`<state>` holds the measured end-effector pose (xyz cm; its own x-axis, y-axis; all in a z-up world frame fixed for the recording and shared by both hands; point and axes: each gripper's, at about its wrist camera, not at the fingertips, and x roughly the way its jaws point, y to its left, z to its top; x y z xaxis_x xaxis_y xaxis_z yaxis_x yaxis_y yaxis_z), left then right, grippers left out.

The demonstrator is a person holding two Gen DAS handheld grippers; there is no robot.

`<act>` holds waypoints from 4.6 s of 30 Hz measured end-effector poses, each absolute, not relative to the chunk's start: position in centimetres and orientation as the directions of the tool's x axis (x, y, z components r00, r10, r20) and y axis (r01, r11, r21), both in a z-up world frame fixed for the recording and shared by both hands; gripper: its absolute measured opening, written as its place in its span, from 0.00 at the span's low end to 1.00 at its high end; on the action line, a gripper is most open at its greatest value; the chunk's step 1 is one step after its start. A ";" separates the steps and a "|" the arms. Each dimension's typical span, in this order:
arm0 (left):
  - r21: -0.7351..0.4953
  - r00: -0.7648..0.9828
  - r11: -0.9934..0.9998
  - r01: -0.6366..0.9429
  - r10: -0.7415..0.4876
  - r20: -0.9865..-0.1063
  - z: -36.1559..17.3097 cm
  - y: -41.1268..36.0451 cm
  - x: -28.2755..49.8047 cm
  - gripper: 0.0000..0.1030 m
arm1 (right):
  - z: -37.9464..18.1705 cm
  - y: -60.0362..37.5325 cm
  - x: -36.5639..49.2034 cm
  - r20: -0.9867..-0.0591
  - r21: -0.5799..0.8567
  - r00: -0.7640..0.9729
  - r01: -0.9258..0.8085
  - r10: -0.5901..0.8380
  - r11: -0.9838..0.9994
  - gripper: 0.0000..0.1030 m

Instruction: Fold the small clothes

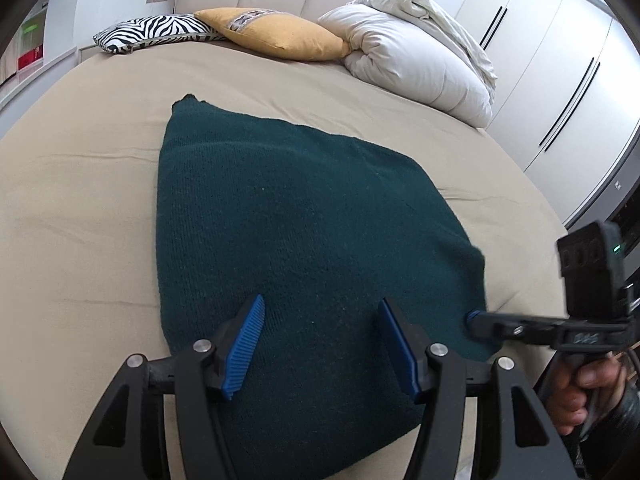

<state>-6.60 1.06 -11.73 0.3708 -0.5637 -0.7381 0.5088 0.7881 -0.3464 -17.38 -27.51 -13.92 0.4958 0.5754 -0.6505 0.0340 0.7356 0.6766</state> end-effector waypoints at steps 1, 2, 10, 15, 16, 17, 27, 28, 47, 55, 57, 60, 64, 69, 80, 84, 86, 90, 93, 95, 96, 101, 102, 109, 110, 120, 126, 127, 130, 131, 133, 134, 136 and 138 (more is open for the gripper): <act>-0.357 0.367 0.785 0.507 -0.571 -0.734 -11.8 1.2 -6.5 0.59 | -14.6 -27.8 -17.6 -0.629 0.696 0.506 0.028 0.590 0.717 0.11; -0.362 0.365 0.782 0.507 -0.576 -0.732 -11.8 1.3 -6.5 0.59 | -14.8 -28.1 -17.9 -0.610 0.709 0.523 0.024 0.596 0.705 0.11; -0.305 0.436 0.816 0.491 -0.534 -0.725 -9.6 2.7 -8.3 0.62 | -12.1 -29.9 -20.9 -0.689 0.598 0.560 0.082 0.459 0.797 0.16; -0.148 0.616 0.889 0.433 -0.412 -0.671 -6.3 4.8 -9.9 0.84 | -8.2 -31.2 -22.0 -0.714 0.463 0.642 0.134 0.279 0.876 0.18; -0.106 0.663 0.905 0.412 -0.377 -0.646 -5.2 5.0 -10.2 0.88 | -6.8 -30.9 -22.2 -0.704 0.429 0.669 0.133 0.238 0.893 0.19; -0.069 0.703 0.916 0.396 -0.351 -0.618 -4.2 5.2 -10.5 0.96 | -5.7 -30.5 -22.3 -0.691 0.400 0.692 0.126 0.208 0.908 0.20; 0.246 0.914 0.953 0.180 -0.069 -0.401 3.5 3.3 -14.5 1.00 | 4.8 -24.9 -25.1 -0.389 0.100 0.908 0.210 -0.156 0.973 1.00; 0.256 0.915 0.957 0.134 -0.020 -0.402 3.9 3.4 -14.6 1.00 | 5.7 -24.7 -25.3 -0.372 0.095 0.913 0.217 -0.167 0.972 1.00; -0.026 0.695 0.989 0.143 -0.119 -0.709 -2.7 5.6 -10.9 1.00 | 3.1 -24.8 -21.5 -0.696 0.098 0.700 0.310 -0.158 0.946 1.00; -0.002 0.634 0.987 0.160 -0.105 -0.766 -6.4 5.3 -10.4 1.00 | -3.7 -23.7 -19.6 -0.800 0.044 0.579 0.318 -0.158 0.947 1.00; 0.000 0.623 0.987 0.159 -0.101 -0.776 -7.1 5.3 -10.5 1.00 | -4.8 -23.6 -19.3 -0.809 0.038 0.566 0.319 -0.158 0.947 1.00; -0.002 0.613 0.987 0.160 -0.101 -0.784 -7.6 5.3 -10.6 1.00 | -5.8 -23.5 -19.1 -0.819 0.033 0.552 0.315 -0.155 0.949 1.00; -0.002 0.603 0.986 0.165 -0.103 -0.791 -8.1 5.2 -10.6 1.00 | -6.7 -23.5 -19.0 -0.827 0.029 0.541 0.310 -0.151 0.950 1.00; 0.004 0.599 0.985 0.172 -0.102 -0.795 -8.5 5.1 -10.7 1.00 | -6.8 -23.6 -19.3 -0.834 0.028 0.532 0.304 -0.146 0.952 1.00; -0.003 0.594 0.985 0.175 -0.108 -0.797 -8.8 5.2 -10.6 1.00 | -7.1 -23.1 -19.3 -0.844 0.025 0.520 0.291 -0.136 0.956 1.00; -0.002 0.594 0.985 0.174 -0.107 -0.797 -8.8 5.2 -10.7 1.00 | -7.1 -23.0 -19.2 -0.844 0.026 0.519 0.290 -0.134 0.957 1.00; -0.001 0.593 0.985 0.174 -0.106 -0.798 -8.8 5.1 -10.6 1.00 | -7.1 -22.9 -19.2 -0.844 0.025 0.518 0.292 -0.136 0.956 1.00; 0.000 0.595 0.985 0.174 -0.105 -0.797 -8.8 5.1 -10.6 1.00 | -7.0 -22.8 -19.2 -0.846 0.028 0.516 0.289 -0.132 0.957 1.00; 0.002 0.597 0.984 0.176 -0.106 -0.795 -8.8 5.0 -10.5 1.00 | -7.1 -22.8 -19.2 -0.847 0.030 0.517 0.286 -0.128 0.958 1.00; 0.002 0.597 0.984 0.176 -0.105 -0.796 -8.7 5.0 -10.6 1.00 | -7.2 -22.9 -19.2 -0.848 0.031 0.516 0.285 -0.126 0.958 1.00; 0.002 0.597 0.984 0.176 -0.105 -0.796 -8.7 5.0 -10.6 1.00 | -7.2 -22.9 -19.2 -0.848 0.032 0.515 0.284 -0.124 0.958 1.00; 0.002 0.597 0.985 0.174 -0.104 -0.795 -8.7 4.9 -10.6 1.00 | -7.3 -23.0 -19.2 -0.851 0.038 0.512 0.282 -0.117 0.959 1.00; 0.002 0.597 0.985 0.175 -0.104 -0.796 -8.7 4.9 -10.6 1.00 | -7.3 -23.0 -19.2 -0.851 0.038 0.512 0.282 -0.117 0.959 1.00; 0.002 0.597 0.985 0.174 -0.104 -0.795 -8.7 4.8 -10.7 1.00 | -7.3 -23.0 -19.2 -0.851 0.039 0.512 0.283 -0.117 0.958 1.00; 0.002 0.597 0.985 0.173 -0.104 -0.795 -8.7 4.8 -10.7 1.00 | -7.3 -23.0 -19.2 -0.851 0.038 0.512 0.282 -0.117 0.959 1.00; 0.002 0.597 0.985 0.171 -0.102 -0.796 -8.7 4.7 -10.9 1.00 | -7.3 -23.0 -19.2 -0.851 0.039 0.512 0.281 -0.115 0.959 1.00; 0.002 0.597 0.985 0.173 -0.104 -0.795 -8.7 4.6 -10.7 1.00 | -7.3 -23.0 -19.2 -0.852 0.040 0.511 0.282 -0.114 0.959 1.00; 0.002 0.597 0.985 0.173 -0.103 -0.795 -8.7 4.6 -10.7 1.00 | -7.4 -23.0 -19.2 -0.852 0.040 0.512 0.282 -0.115 0.959 1.00; 0.002 0.598 0.985 0.173 -0.103 -0.795 -8.7 4.6 -10.7 1.00 | -7.4 -23.0 -19.2 -0.851 0.041 0.512 0.281 -0.114 0.959 1.00; 0.003 0.598 0.985 0.172 -0.103 -0.795 -8.7 4.6 -10.7 1.00 | -7.4 -23.0 -19.2 -0.852 0.040 0.512 0.282 -0.115 0.959 1.00; 0.003 0.598 0.985 0.173 -0.103 -0.795 -8.7 4.6 -10.7 1.00 | -7.3 -22.9 -19.2 -0.852 0.040 0.511 0.282 -0.115 0.959 1.00; 0.004 0.599 0.985 0.175 -0.103 -0.794 -8.6 4.5 -10.6 1.00 | -7.4 -22.9 -19.2 -0.851 0.041 0.512 0.283 -0.115 0.958 1.00; 0.004 0.598 0.985 0.174 -0.102 -0.795 -8.6 4.5 -10.7 1.00 | -7.4 -22.9 -19.2 -0.852 0.041 0.511 0.284 -0.115 0.958 1.00; 0.004 0.599 0.985 0.173 -0.102 -0.795 -8.6 4.5 -10.7 1.00 | -7.3 -22.9 -19.2 -0.852 0.041 0.512 0.283 -0.114 0.958 1.00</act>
<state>-10.69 4.50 -8.63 0.5986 -0.1022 -0.7945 0.1732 0.9849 0.0038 -19.19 -22.93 -7.35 0.5115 -0.1140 -0.8517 0.2827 0.9583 0.0415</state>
